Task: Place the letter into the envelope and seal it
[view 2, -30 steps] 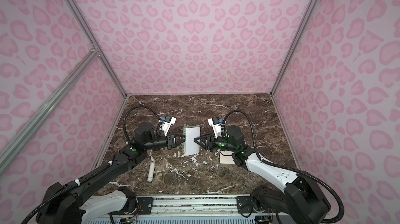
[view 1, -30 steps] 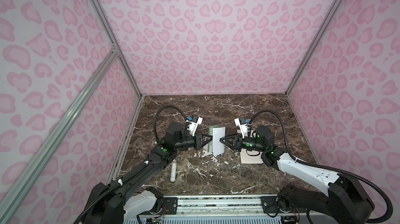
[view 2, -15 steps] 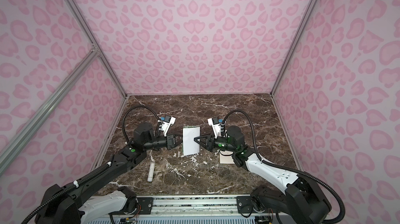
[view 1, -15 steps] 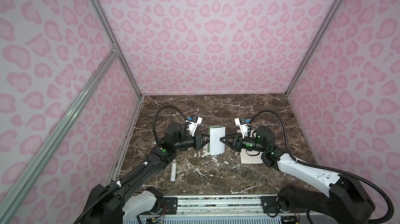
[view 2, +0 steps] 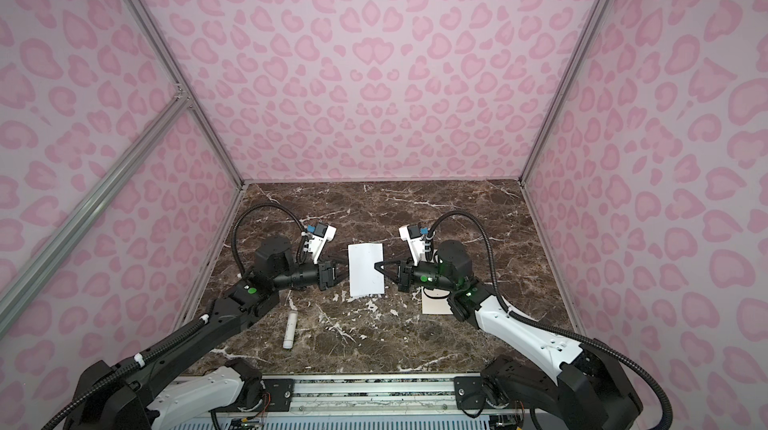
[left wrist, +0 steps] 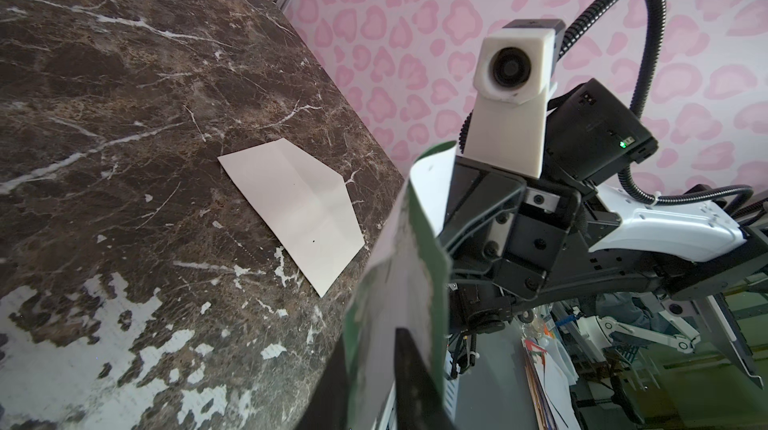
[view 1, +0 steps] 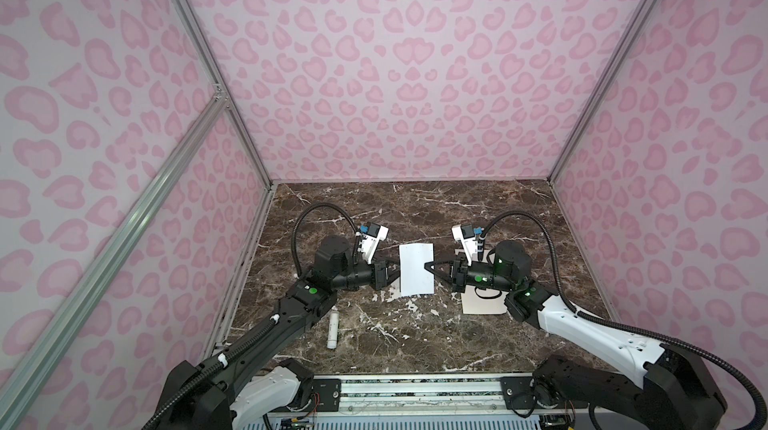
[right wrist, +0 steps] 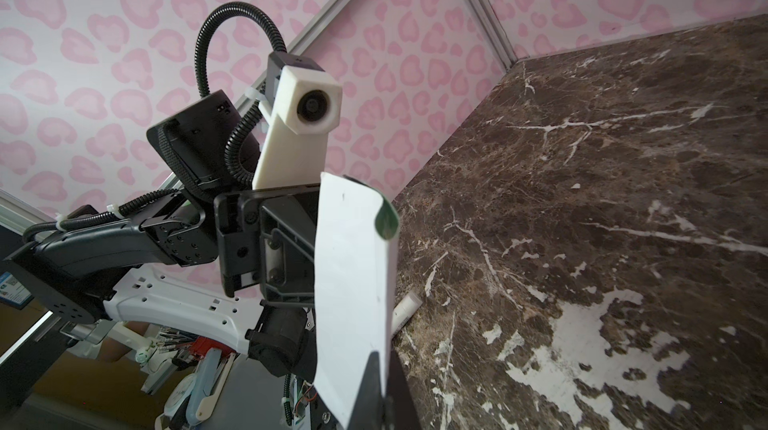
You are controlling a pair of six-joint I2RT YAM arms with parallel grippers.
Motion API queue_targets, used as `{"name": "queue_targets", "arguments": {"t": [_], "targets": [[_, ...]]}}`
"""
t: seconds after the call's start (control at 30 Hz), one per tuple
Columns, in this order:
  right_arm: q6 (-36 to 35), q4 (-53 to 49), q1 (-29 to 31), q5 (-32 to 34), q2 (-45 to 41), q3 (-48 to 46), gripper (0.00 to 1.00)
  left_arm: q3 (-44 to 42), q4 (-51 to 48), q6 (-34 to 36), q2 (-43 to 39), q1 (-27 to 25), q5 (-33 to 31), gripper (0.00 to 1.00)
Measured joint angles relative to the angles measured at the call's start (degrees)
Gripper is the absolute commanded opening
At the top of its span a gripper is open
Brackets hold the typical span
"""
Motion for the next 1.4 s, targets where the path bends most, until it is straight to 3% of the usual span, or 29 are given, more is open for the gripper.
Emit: {"name": "queue_targets", "arguments": {"t": [0.1, 0.17, 0.37, 0.57, 0.77, 1.03, 1.27, 1.4], "targets": [[-3.28, -4.74, -0.37, 0.79, -2.14, 2.14, 0.00, 1.31, -5.22, 3.02, -4.11, 0.61, -2.93, 0.64], [-6.10, -8.52, -0.42, 2.69, -3.63, 3.85, 0.00, 2.62, -9.25, 5.27, -7.72, 1.20, -6.43, 0.68], [-17.03, -20.17, 0.20, 9.11, -5.46, 8.00, 0.00, 5.22, -18.60, 13.62, -18.29, 1.49, -14.60, 0.71], [-29.55, -29.20, 4.59, 14.08, -3.76, 11.32, 0.00, 1.88, -18.75, 22.56, -26.73, -0.44, -14.08, 0.75], [-38.82, -33.07, 9.57, 14.82, -2.73, 12.72, 0.00, 1.03, -16.98, 27.71, -24.57, -2.67, -12.39, 0.78], [-45.94, -35.78, 13.68, 12.68, -2.82, 13.73, 0.00, 0.70, -13.53, 30.29, -20.26, -4.98, -7.82, 0.76], [-48.04, -37.35, 14.82, 11.43, -2.82, 13.84, 0.00, 0.81, -13.18, 31.41, -16.70, -7.54, -3.54, 0.69], [-48.76, -38.16, 15.02, 10.64, -2.82, 14.12, 0.00, 0.87, -13.20, 31.82, -14.93, -8.83, -3.15, 0.61]]}}
